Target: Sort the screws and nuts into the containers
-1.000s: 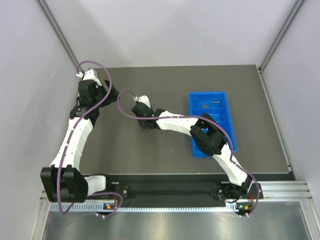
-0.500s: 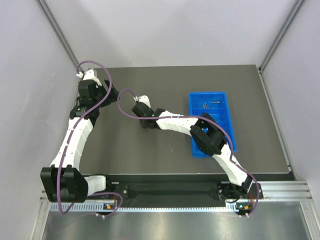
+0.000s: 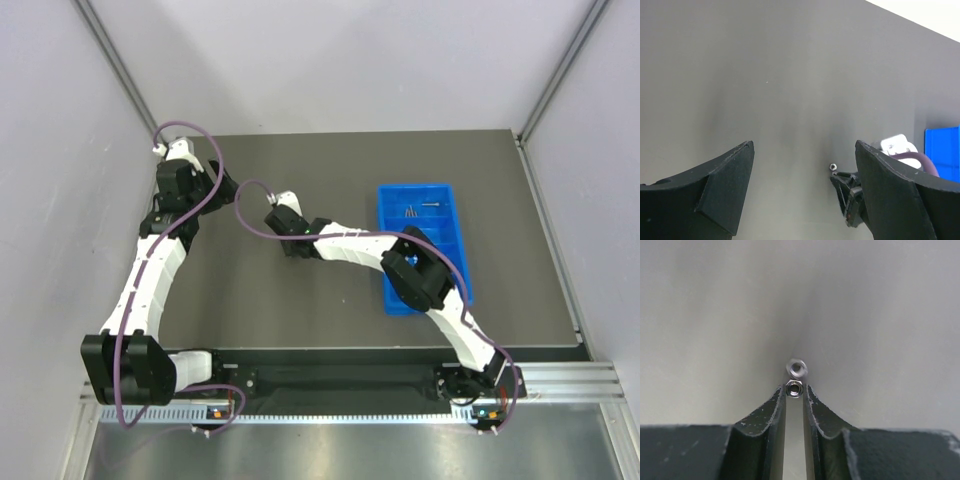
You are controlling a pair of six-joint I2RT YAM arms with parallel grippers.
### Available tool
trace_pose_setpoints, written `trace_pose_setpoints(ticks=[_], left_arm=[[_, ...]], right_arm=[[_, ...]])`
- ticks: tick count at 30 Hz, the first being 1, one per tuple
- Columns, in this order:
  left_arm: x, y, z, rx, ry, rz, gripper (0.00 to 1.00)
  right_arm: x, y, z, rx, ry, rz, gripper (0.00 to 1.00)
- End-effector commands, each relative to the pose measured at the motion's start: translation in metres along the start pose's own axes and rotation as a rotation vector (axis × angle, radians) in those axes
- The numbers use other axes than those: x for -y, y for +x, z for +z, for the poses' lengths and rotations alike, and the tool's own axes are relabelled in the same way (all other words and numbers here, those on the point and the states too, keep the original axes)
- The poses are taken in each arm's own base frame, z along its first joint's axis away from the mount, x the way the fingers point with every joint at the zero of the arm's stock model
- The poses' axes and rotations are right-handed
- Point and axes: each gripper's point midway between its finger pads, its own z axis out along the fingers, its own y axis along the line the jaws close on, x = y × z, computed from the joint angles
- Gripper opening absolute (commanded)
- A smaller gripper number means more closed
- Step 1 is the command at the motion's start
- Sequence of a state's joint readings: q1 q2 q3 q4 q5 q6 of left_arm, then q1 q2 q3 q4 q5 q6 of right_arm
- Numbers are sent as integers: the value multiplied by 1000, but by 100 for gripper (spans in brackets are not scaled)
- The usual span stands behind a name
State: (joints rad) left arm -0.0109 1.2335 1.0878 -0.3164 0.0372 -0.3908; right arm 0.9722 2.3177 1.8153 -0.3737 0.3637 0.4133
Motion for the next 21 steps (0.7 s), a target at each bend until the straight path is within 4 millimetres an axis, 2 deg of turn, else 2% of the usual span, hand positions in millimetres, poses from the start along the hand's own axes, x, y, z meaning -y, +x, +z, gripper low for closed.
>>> trace_pose_setpoints(ticks=[1, 7, 8, 9, 10, 11, 13, 15, 16, 18, 19, 21], left_arm=[[5, -13, 0, 48, 25, 1, 87], [6, -13, -1, 45, 28, 1, 87], [6, -13, -1, 48, 30, 0, 87], [7, -13, -1, 47, 31, 1, 87], [6, -13, -2, 49, 32, 0, 87], [6, -13, -1, 48, 30, 0, 87], [6, -14, -2, 49, 30, 0, 87], [7, -14, -2, 50, 34, -1, 87], [8, -14, -2, 49, 35, -2, 87], [8, -14, -3, 50, 37, -3, 87], [7, -14, -2, 50, 36, -3, 87], [8, -14, -3, 52, 36, -4, 87]], right_arm=[[15, -25, -30, 58, 20, -6, 11], [43, -21, -81, 67, 19, 12, 10], [46, -18, -88, 68, 18, 12, 10], [54, -5, -92, 48, 28, 9, 10], [60, -14, -112, 75, 20, 25, 10], [65, -12, -120, 76, 23, 34, 10], [85, -4, -140, 76, 46, 60, 10], [106, 17, -152, 35, 93, 64, 10], [117, 12, -168, 56, 96, 102, 10], [140, 33, -181, 24, 156, 111, 10], [150, 27, -198, 61, 164, 156, 11], [173, 38, -223, 71, 213, 187, 12]])
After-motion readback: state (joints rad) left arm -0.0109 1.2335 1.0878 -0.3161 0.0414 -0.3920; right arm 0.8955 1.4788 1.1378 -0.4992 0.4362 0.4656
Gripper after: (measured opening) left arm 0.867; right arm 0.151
